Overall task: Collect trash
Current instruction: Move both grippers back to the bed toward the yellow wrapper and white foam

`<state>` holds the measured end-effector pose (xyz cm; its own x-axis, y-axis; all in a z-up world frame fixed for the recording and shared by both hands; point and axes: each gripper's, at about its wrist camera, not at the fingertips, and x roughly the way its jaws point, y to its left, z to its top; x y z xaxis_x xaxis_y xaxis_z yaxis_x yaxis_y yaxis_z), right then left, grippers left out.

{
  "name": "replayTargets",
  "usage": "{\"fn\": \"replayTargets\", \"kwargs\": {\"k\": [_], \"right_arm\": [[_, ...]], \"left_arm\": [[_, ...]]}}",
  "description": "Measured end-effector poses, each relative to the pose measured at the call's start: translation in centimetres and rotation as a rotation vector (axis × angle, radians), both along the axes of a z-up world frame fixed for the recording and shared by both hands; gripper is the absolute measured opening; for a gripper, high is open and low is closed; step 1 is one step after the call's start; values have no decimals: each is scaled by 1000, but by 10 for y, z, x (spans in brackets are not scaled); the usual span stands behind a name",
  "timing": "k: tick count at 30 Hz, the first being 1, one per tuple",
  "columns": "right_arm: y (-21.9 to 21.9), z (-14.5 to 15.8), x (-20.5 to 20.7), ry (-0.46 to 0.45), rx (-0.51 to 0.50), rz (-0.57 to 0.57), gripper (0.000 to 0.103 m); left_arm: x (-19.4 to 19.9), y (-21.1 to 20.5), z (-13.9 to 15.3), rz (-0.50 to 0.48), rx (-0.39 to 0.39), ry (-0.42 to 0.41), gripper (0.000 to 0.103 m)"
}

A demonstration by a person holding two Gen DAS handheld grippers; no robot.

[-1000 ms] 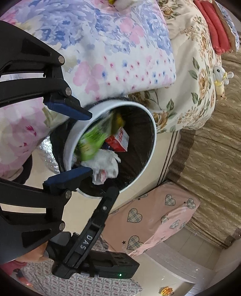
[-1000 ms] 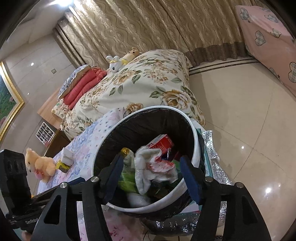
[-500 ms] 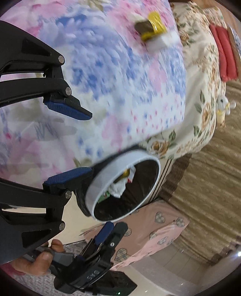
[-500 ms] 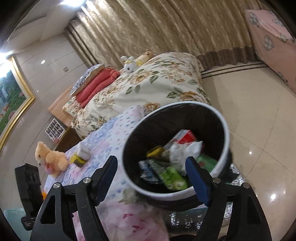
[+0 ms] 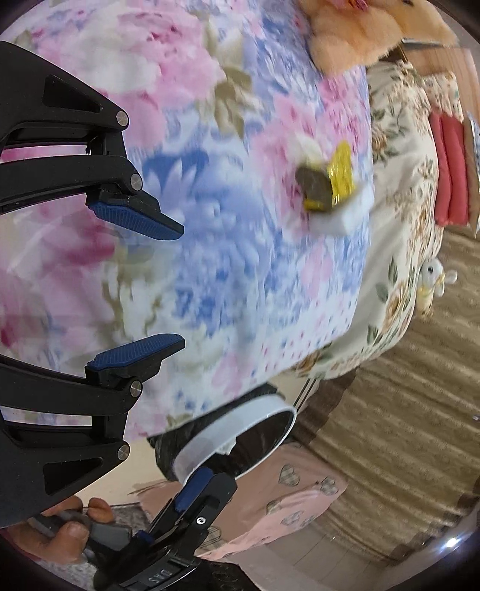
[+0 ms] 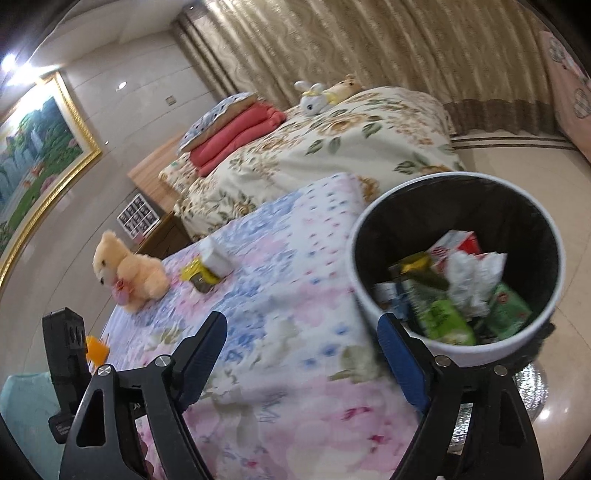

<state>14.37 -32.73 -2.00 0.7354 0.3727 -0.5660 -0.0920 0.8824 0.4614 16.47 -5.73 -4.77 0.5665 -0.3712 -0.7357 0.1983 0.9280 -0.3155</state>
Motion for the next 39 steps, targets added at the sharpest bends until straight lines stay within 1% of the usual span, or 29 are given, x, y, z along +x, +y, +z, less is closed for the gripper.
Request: {"fn": "replayTargets", "kwargs": {"k": [10,20,29,39], "right_arm": [[38,-3,10,5,-12,71,85],[64,-9,31,16,-13,120,86],[80,-16,60,21,-8,152,86],[103,-18,107,22,12,205,86]], "left_arm": [[5,40,-2,79,9,-5,53],[22,62,-6,133,38,2,53],[50,70,-11,152,65,8,53],[95,72,-10,163,89,2,53]]}}
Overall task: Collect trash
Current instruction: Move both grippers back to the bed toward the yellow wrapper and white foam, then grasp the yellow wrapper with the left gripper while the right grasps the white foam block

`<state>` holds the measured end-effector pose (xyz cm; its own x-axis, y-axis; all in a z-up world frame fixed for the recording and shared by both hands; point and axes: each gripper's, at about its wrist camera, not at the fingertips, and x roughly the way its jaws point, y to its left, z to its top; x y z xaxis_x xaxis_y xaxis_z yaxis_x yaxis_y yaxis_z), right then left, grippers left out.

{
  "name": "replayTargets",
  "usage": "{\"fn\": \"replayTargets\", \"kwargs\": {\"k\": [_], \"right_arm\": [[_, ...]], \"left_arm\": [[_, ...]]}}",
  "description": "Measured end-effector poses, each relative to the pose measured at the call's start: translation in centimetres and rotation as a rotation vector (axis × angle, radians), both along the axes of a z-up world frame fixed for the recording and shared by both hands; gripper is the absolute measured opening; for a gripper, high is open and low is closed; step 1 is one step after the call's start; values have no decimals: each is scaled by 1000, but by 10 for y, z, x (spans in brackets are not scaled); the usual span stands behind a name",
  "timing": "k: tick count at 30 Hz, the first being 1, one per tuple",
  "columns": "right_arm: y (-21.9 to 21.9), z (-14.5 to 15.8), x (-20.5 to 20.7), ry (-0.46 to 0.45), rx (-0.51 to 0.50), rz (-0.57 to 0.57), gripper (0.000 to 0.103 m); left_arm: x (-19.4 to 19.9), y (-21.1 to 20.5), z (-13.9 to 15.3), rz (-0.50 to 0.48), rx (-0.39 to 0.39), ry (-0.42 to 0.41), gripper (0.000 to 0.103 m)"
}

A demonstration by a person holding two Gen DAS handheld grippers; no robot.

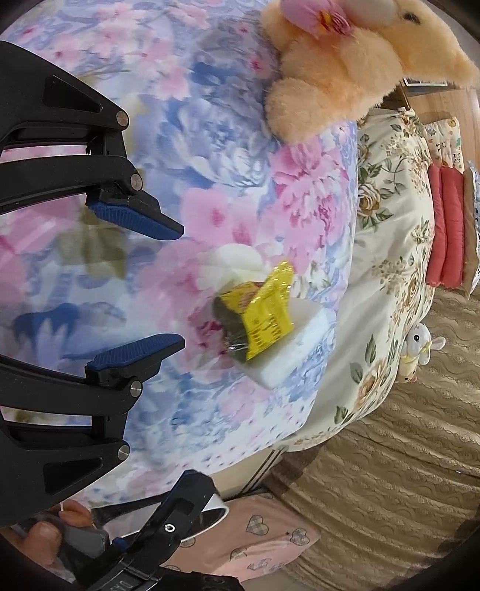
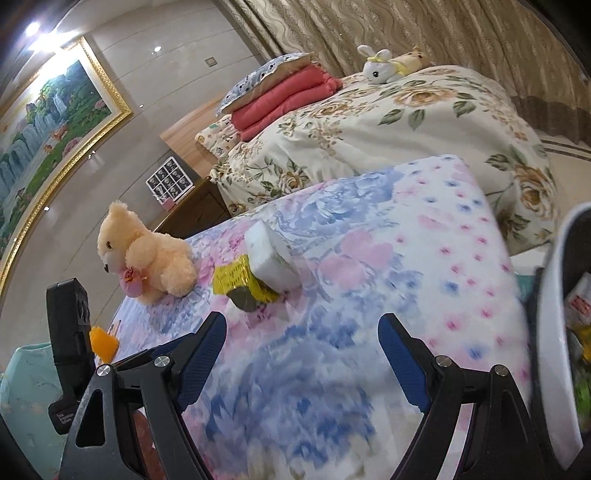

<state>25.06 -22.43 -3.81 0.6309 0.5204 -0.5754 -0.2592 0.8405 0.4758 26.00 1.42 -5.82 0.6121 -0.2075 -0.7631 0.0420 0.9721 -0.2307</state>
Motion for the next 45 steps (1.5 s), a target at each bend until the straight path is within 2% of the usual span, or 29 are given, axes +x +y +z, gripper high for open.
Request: {"fn": "replayTargets", "kwargs": {"k": [7,10,13,15,18,20,23,25,32,45], "right_arm": [[15,-7,36,32,27,42,83],[21,-10,49,45,38,63,75],[28,-12,61,58,50,83,68],[32,-14,68,64,61,97,64],[38,-20,77,86,72,115,58],[40,-26,81,107,78,122,50],[40,-31,82,117,122,143,36],[40,-26,75,99,107,142,31],[26,-17,52,90,133,114,30],[-9,-7,-6,74,128,65,29]], "left_arm": [[24,-4,-4,-17,13,2,53],[32,-4,-6,-21,19,-2,51],[39,-5,-8,-34,16,3,39],[43,-7,-10,-46,18,7,23],[47,-10,-13,-68,15,11,7],[48,-12,-13,-80,11,8,2],[43,-13,-10,-85,28,-17,1],[39,-12,-8,-77,32,-29,1],[18,-7,2,-69,27,-44,1],[-38,-26,12,-105,23,-47,1]]}}
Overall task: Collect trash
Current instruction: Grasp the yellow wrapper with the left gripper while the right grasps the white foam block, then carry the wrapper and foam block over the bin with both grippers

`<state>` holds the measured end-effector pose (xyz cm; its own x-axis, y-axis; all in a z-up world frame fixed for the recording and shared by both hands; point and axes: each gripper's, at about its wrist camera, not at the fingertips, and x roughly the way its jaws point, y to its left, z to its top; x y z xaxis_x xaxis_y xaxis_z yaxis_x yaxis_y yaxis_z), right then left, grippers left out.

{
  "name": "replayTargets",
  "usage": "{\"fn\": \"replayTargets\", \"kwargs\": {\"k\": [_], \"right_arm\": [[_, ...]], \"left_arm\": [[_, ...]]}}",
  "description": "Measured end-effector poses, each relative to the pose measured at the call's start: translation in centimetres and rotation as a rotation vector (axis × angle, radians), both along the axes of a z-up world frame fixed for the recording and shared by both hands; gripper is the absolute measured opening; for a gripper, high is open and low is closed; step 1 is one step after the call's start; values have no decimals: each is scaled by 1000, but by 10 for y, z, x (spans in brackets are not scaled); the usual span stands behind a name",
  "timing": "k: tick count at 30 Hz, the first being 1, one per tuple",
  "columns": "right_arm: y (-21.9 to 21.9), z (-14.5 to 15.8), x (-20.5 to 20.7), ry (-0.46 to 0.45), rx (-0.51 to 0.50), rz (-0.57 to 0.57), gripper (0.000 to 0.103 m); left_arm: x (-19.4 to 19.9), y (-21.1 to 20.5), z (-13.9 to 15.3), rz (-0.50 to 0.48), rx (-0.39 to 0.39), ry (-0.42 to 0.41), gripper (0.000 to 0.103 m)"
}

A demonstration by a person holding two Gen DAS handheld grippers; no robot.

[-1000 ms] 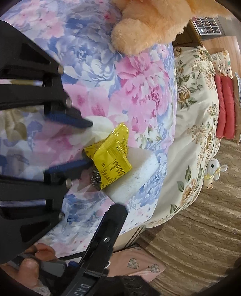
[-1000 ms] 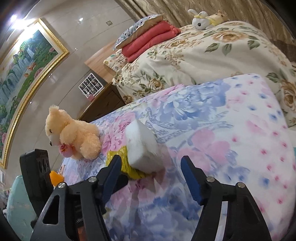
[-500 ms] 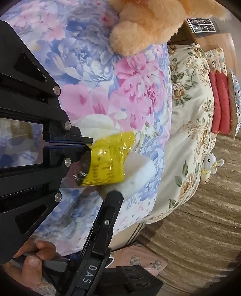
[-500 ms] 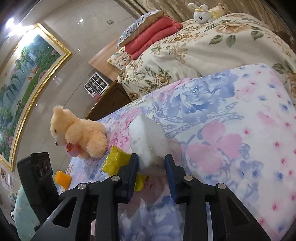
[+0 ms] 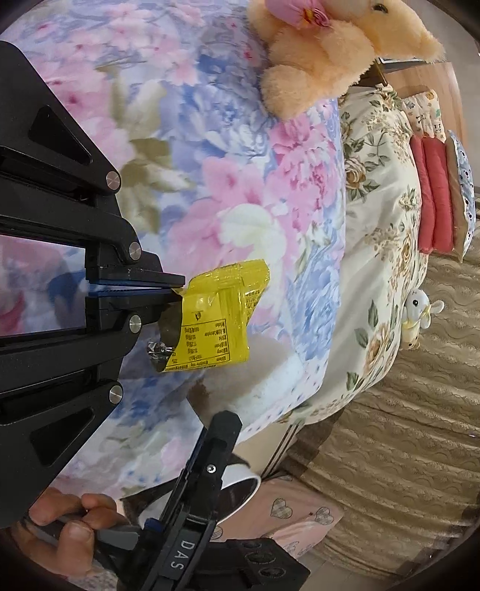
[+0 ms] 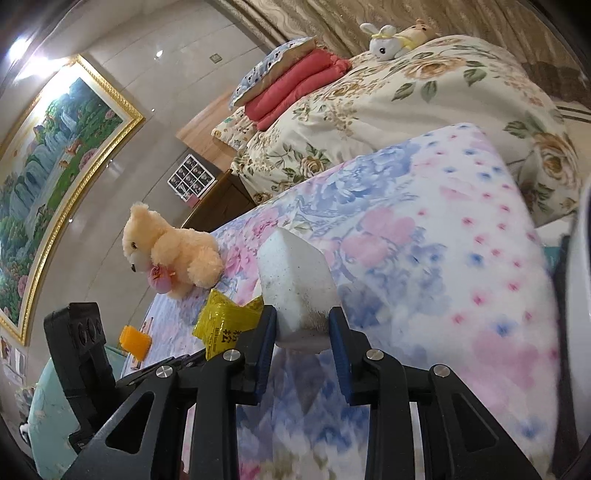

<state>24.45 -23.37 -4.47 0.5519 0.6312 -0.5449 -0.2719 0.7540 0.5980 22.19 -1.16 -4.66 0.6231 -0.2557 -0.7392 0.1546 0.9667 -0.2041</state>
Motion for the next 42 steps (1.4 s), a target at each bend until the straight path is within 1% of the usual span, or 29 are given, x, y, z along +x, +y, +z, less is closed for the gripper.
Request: {"fn": "replayTargets", "kwargs": {"k": [10,20,28,42], "right_arm": [[-28,6,-40,-12,-2,-49,29],[-57,10,-73,-29,-13,-98,29],[-79,14,-92,-38,-21,-141,29],[-107,18,-105,-46,-24,-193,29]], "left_arm": [[-36,-24,4,-35,-4,3,1],[-60,-52,12,-86,-2,-12,1],[-69,-74,15,-130,2,-19,1],[-69,-102,20,-180,2,-23,1]]}}
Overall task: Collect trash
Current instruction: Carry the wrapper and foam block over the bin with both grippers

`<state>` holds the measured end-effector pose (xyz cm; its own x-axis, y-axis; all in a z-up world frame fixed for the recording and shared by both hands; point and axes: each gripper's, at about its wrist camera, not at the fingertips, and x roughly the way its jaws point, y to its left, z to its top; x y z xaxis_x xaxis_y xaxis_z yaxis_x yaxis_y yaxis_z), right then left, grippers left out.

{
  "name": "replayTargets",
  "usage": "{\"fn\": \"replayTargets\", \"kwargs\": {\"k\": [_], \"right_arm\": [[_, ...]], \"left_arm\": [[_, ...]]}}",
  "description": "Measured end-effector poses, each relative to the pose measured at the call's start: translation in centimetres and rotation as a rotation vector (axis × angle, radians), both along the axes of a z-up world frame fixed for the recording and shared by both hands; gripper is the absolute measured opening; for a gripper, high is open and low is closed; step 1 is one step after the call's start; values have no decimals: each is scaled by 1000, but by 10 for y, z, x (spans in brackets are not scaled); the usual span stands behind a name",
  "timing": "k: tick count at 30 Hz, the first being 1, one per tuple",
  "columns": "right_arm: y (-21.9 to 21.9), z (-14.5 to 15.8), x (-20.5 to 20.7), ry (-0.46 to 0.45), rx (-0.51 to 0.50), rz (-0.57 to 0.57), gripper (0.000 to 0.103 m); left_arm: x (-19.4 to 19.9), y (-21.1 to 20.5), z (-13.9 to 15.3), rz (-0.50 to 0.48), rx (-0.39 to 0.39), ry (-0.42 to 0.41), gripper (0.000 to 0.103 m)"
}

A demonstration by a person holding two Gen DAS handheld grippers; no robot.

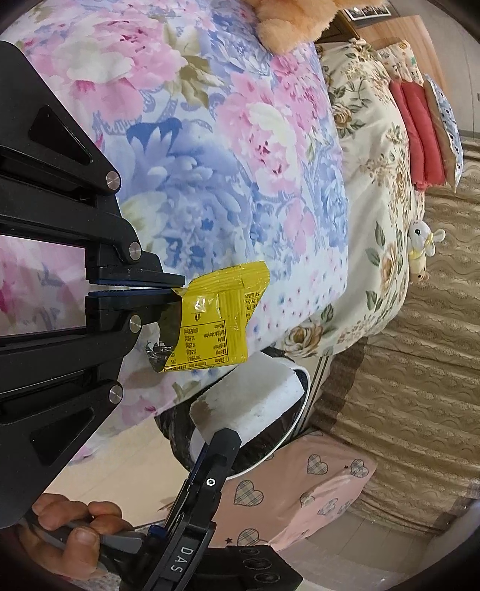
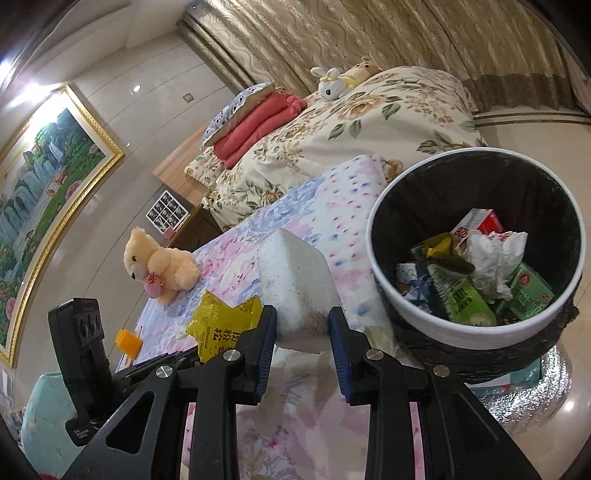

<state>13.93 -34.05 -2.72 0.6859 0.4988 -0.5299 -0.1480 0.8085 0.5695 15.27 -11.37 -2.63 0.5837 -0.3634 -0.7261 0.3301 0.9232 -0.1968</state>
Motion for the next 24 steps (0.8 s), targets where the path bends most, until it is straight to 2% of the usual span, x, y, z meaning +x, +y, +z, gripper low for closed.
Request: {"fn": "replayTargets", "kwargs": {"k": [24], "right_arm": [[-53,6,-4,-4,-9,-102,29]], "left_arm": [[12,-56,9,-97,7,-11,1]]}}
